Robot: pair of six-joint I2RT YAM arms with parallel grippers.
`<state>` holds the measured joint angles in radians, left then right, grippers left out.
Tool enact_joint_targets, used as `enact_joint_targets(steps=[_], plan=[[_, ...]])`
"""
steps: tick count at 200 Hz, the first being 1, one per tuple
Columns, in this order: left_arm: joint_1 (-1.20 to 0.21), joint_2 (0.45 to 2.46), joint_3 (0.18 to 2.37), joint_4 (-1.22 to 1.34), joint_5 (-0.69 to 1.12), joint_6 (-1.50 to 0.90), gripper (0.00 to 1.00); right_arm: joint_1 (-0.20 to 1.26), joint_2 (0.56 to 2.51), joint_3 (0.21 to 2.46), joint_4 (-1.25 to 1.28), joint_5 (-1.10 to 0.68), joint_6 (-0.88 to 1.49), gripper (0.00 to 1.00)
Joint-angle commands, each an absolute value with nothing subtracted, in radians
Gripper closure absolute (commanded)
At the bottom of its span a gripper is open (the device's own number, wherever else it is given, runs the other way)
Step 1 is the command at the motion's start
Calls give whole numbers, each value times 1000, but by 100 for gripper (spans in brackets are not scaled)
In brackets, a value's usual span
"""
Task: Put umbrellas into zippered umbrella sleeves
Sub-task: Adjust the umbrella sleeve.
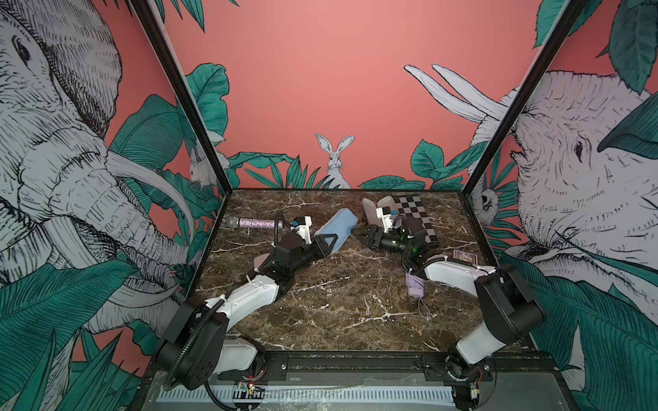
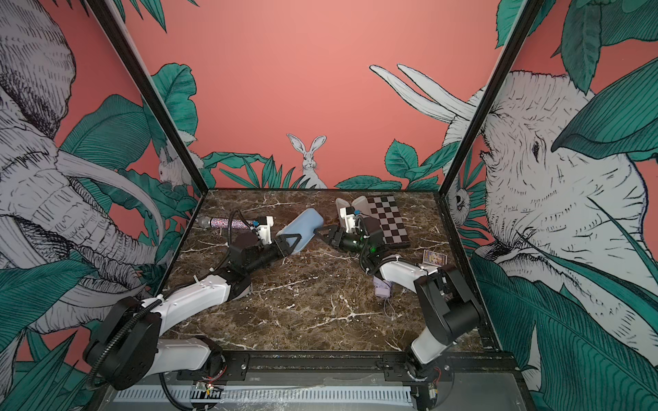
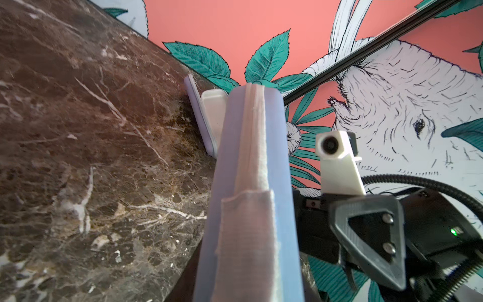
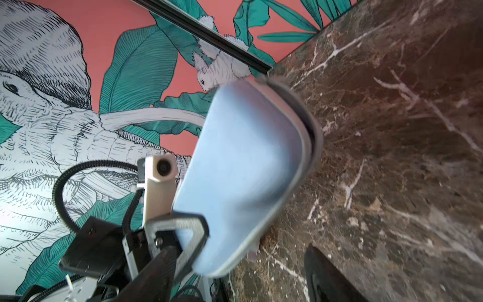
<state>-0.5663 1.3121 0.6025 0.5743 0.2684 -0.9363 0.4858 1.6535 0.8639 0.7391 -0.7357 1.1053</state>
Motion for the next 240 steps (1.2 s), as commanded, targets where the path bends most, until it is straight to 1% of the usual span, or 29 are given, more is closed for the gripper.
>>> enact_joint_targets(steps=[1,26,49,58,63,78,84,108,119,131,153,166,182,190,210,240], plan=[[-598,1316,613,769,256,-1040,100,514,1703,930,934,-722,1200,27],[-604,1352,600,864,247,-1108,100,521,1763,953,1030,-695,1261,34],[-604,1342,609,834,244,-1092,100,522,1779,954,1071,-681,1284,49],[-604,1338,609,818,247,-1089,100,521,1781,956,1074,-680,1284,52],[-604,1338,607,821,250,-1091,100,523,1785,962,1061,-681,1284,51],[-604,1329,600,832,244,-1093,100,525,1795,982,986,-686,1263,39],[-604,1325,597,839,236,-1095,100,525,1799,980,954,-676,1256,36],[-605,1318,603,871,230,-1123,100,527,1820,975,909,-660,1239,33],[-608,1328,609,890,238,-1140,100,532,1830,989,915,-665,1243,33],[-609,1343,612,911,250,-1157,100,537,1834,1002,958,-675,1258,38],[-608,1335,603,891,242,-1147,100,538,1824,1009,1023,-699,1268,57],[-597,1319,609,845,270,-1122,91,538,1817,997,1037,-705,1249,67],[-573,1293,629,766,334,-1078,72,537,1814,981,1043,-710,1230,75],[-554,1278,642,710,375,-1049,64,536,1812,976,1044,-720,1218,77],[-484,1239,681,525,478,-958,50,529,1805,977,1019,-768,1186,82],[-400,1226,738,367,610,-848,33,529,1745,945,876,-829,1066,87]])
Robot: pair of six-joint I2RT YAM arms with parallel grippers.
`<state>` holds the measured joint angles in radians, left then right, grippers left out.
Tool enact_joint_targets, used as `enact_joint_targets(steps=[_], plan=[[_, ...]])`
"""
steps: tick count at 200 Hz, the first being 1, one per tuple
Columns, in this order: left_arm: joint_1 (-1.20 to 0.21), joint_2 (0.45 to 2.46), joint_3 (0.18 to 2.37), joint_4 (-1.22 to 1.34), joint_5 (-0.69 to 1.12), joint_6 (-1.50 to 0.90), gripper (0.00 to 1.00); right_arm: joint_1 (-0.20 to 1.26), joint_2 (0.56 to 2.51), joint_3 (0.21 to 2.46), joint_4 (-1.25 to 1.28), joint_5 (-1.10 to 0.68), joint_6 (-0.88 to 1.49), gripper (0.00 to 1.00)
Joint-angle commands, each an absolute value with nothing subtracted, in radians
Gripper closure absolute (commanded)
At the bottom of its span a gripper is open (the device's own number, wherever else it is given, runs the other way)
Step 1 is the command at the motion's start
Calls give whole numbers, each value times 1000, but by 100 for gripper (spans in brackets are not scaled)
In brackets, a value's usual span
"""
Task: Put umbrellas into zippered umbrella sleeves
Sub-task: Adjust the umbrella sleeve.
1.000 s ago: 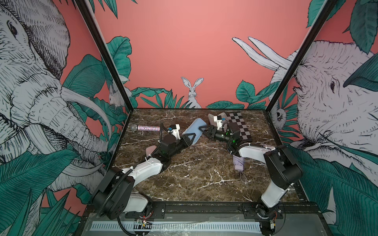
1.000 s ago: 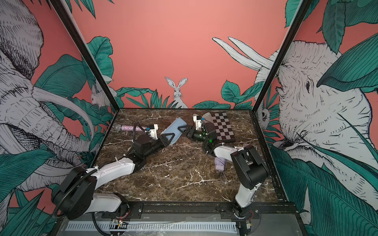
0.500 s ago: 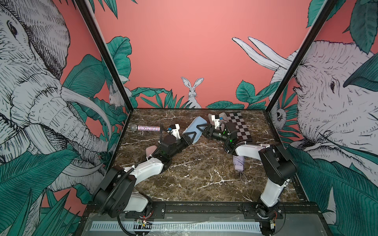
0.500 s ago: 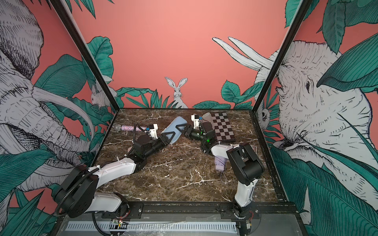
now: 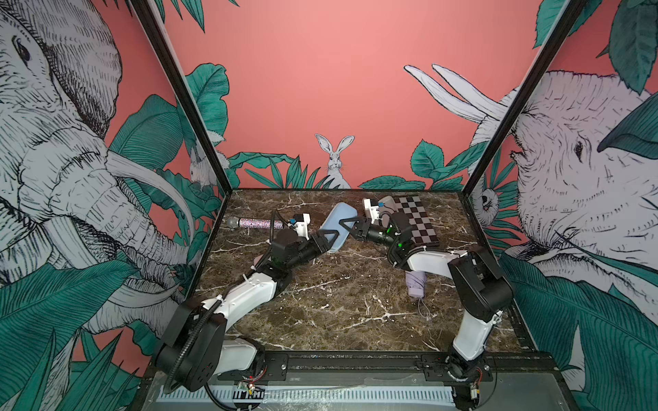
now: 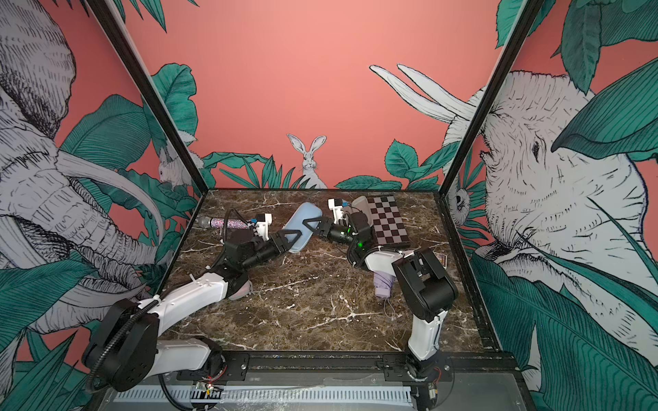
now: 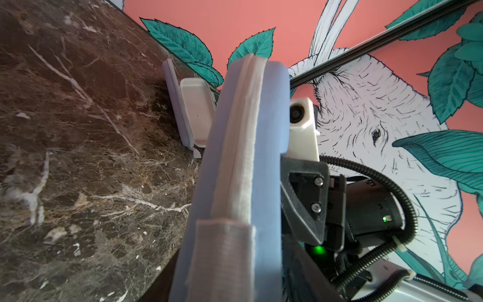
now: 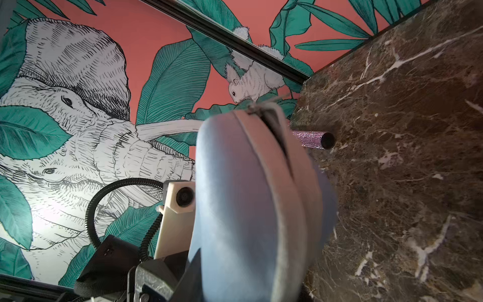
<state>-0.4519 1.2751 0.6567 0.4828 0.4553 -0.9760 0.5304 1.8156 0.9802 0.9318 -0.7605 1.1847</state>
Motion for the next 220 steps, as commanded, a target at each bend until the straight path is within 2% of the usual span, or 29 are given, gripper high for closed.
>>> enact_joint_targets(steps=[1,25,52,68,101,136,178,202,220], plan=[[-399,1226,740,362,619,-843,33,529,1743,944,873,-830,1063,87],[-394,1272,788,307,693,-774,32,545,1690,905,827,-881,988,88],[-404,1349,829,400,799,-809,33,584,1643,901,644,-893,809,87],[-415,1368,839,392,821,-789,35,587,1625,887,653,-882,788,88],[-412,1361,808,332,806,-733,35,588,1616,881,731,-881,802,89],[-365,1311,825,90,744,-563,31,580,1608,868,726,-896,800,90],[-440,1364,796,218,788,-621,28,586,1609,880,731,-936,811,91],[-438,1379,798,286,794,-657,34,597,1611,896,739,-969,811,92],[-436,1376,806,303,802,-662,34,592,1613,877,800,-973,838,92]])
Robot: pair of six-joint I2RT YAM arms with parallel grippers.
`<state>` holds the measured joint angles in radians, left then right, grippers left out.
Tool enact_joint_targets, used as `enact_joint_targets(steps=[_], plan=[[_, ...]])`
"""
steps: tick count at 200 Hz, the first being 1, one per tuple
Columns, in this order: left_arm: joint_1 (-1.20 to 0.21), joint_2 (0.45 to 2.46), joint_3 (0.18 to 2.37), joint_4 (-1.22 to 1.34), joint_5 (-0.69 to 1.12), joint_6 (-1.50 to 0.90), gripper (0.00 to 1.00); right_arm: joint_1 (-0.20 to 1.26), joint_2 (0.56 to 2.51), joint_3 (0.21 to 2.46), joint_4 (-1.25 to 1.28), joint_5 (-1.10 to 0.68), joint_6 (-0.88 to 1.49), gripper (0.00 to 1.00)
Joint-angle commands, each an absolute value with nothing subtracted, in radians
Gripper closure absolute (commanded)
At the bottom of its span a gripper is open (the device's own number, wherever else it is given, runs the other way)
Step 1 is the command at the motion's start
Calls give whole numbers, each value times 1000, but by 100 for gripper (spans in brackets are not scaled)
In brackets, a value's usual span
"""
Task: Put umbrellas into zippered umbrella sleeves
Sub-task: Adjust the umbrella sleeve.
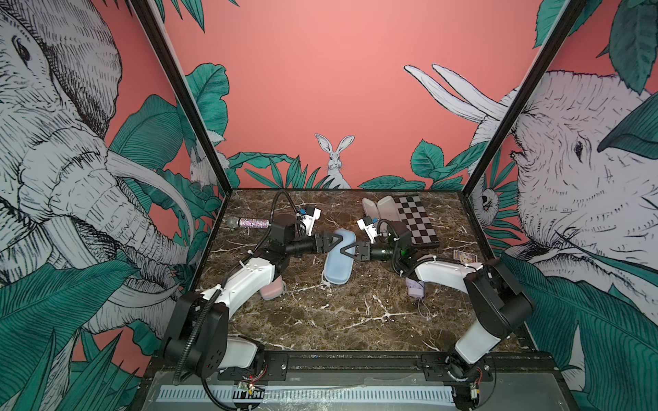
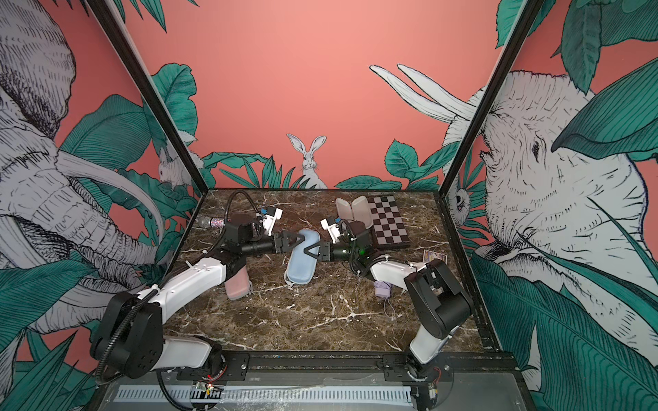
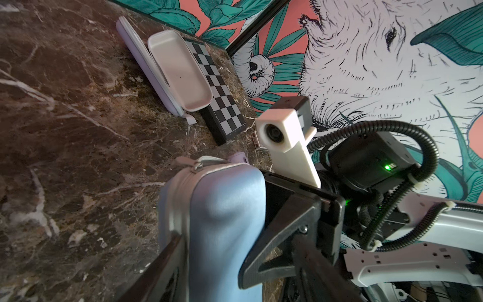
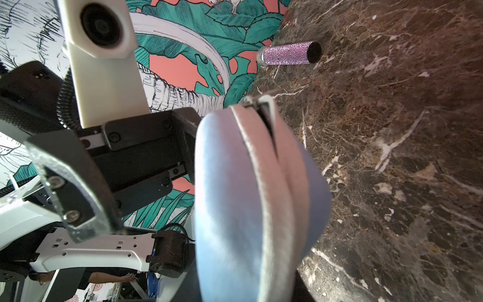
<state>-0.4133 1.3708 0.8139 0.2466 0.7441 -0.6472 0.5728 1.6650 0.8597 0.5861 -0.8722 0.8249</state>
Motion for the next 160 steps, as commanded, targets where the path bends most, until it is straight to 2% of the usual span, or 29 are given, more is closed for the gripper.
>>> enact_joint_targets(steps=[1,17,46,58,103,127,142,152,160], plan=[[-436,1376,806,301,802,-661,34,592,1613,876,806,-974,841,92],[-419,1367,813,245,802,-627,31,585,1613,865,878,-993,887,92],[-347,1337,789,199,808,-581,29,573,1579,863,843,-1005,871,93],[-357,1338,809,143,820,-552,28,573,1569,868,832,-1015,867,94],[-416,1352,802,254,830,-607,29,587,1593,886,903,-1036,928,95],[-407,1343,779,354,843,-673,41,587,1594,877,906,-1033,921,93],[-406,1344,773,418,866,-720,55,582,1594,867,896,-1017,913,90],[-407,1348,766,470,876,-752,63,581,1593,868,892,-1013,913,86],[-407,1348,761,501,881,-762,70,581,1594,872,876,-1012,908,77]])
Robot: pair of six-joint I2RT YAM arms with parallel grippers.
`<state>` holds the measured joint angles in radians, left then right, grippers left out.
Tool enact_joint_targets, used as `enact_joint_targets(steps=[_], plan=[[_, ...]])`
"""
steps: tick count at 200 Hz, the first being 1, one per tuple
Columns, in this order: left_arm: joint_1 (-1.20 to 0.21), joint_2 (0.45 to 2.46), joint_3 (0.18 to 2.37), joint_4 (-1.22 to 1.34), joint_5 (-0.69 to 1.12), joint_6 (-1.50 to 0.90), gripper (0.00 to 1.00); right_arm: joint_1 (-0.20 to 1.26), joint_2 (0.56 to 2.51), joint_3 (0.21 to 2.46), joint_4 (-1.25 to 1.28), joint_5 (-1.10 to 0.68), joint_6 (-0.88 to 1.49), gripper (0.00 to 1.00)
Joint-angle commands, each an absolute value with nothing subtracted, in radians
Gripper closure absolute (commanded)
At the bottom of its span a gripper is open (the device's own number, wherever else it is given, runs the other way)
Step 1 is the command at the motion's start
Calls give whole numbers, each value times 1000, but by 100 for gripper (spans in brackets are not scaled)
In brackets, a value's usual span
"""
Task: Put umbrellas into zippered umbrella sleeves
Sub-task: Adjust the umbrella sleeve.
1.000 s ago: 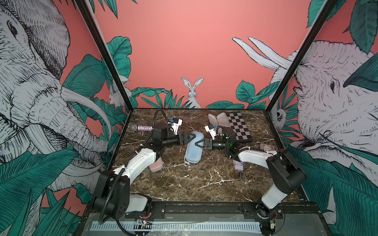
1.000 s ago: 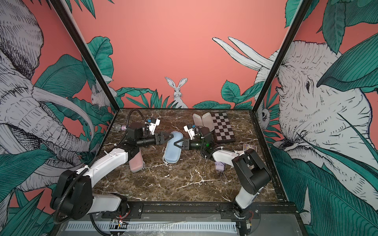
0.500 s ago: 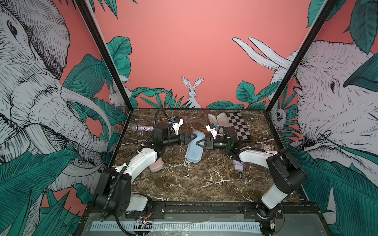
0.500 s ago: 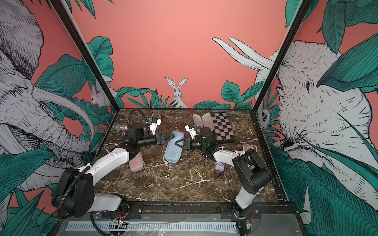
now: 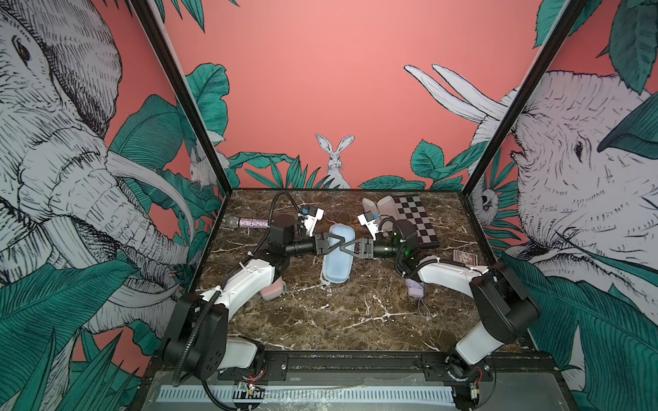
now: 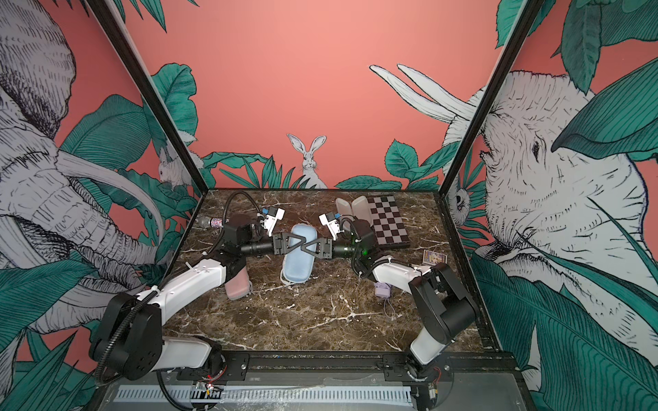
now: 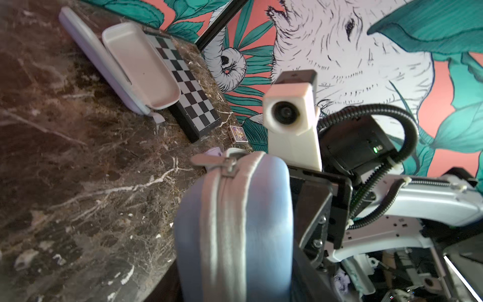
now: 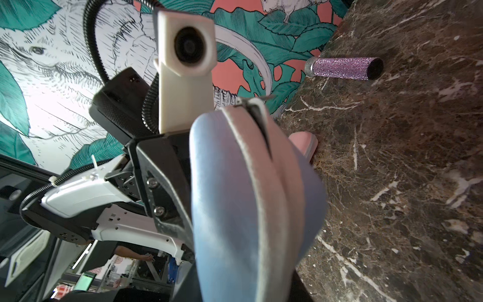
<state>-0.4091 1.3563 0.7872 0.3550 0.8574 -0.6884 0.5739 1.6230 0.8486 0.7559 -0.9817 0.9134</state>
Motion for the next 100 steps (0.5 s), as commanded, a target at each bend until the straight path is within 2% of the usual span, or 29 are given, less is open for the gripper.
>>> enact_joint_targets(steps=[1,14,32,53,75,100], plan=[[-407,1348,760,503,882,-762,71,581,1594,873,874,-1012,906,76],[-407,1339,767,472,885,-700,81,577,1593,867,833,-996,891,61],[-407,1295,819,187,834,-405,85,544,1550,840,706,-958,842,51],[-423,1257,839,-40,642,-3,87,474,1451,842,345,-847,710,47],[-446,1248,782,29,502,212,89,464,1363,944,-94,-662,565,45],[-485,1279,770,88,490,339,92,513,1363,1088,-402,-520,583,45]])
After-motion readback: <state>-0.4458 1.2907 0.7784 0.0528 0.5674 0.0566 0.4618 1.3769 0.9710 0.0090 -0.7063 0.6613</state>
